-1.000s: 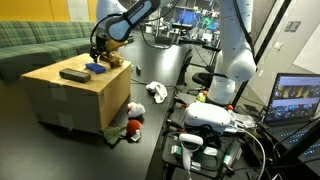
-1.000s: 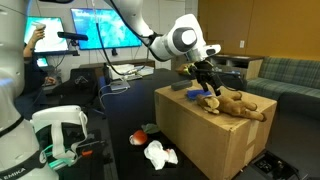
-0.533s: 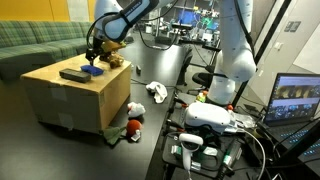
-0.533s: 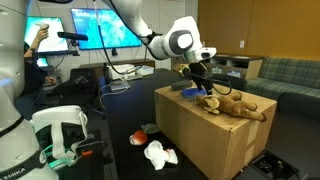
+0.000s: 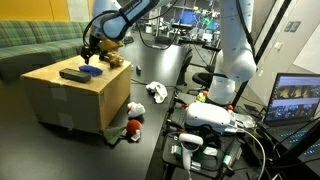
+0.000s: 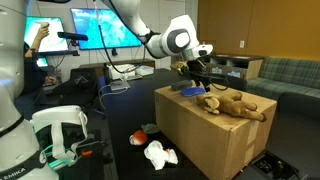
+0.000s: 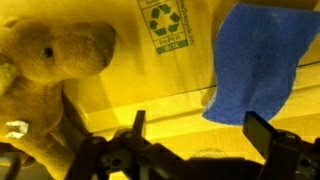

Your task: Swap the things on the box with the things on the table

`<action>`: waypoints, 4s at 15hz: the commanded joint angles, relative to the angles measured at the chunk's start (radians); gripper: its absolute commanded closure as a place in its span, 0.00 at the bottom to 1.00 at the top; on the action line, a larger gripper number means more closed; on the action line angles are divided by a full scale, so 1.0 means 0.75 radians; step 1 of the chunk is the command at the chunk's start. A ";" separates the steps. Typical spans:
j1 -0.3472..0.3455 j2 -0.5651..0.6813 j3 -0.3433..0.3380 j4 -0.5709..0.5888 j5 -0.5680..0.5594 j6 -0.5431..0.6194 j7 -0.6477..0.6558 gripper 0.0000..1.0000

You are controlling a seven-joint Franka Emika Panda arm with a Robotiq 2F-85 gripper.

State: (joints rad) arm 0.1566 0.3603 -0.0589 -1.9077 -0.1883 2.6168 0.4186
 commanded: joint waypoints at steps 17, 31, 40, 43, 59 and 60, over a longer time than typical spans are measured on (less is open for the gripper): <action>-0.012 -0.021 0.101 -0.093 0.089 0.050 -0.217 0.05; -0.006 -0.147 0.127 -0.175 0.096 0.000 -0.399 0.80; -0.080 -0.455 0.130 -0.389 0.056 -0.174 -0.615 0.96; -0.106 -0.564 0.121 -0.522 0.046 -0.213 -0.650 0.96; -0.335 -0.606 0.143 -1.131 -0.358 0.190 -0.318 0.96; -0.372 -0.562 0.141 -1.153 -0.453 0.262 -0.247 0.96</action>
State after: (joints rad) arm -0.0475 -0.1756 0.0350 -2.7731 -0.3929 2.6769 0.1243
